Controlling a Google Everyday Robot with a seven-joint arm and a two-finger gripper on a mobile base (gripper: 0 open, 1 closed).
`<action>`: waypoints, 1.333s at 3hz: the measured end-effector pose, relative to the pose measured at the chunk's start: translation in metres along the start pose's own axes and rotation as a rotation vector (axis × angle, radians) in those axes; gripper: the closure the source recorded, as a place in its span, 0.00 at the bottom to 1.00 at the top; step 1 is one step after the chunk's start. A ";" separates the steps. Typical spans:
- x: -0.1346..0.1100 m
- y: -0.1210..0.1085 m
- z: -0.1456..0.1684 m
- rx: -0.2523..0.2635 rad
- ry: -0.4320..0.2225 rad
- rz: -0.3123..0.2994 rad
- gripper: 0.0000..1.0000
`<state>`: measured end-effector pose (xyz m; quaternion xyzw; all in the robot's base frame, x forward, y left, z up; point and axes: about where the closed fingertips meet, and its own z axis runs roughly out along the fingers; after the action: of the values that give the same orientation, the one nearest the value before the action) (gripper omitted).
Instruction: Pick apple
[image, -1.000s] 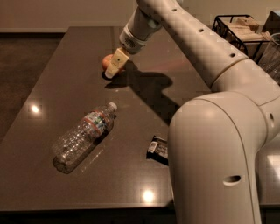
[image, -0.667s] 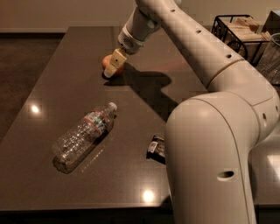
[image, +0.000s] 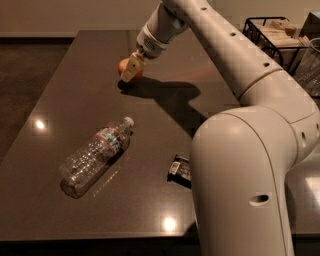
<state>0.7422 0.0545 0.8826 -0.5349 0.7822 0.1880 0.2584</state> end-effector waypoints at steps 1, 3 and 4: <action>-0.009 0.003 -0.025 -0.001 -0.042 -0.020 0.96; -0.022 0.009 -0.071 0.002 -0.120 -0.053 1.00; -0.014 0.013 -0.080 -0.030 -0.138 -0.030 1.00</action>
Offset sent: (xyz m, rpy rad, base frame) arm -0.0161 -0.0289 0.0945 0.1225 -0.1028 0.0405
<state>0.7176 0.0234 0.9549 -0.5359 0.7517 0.2320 0.3065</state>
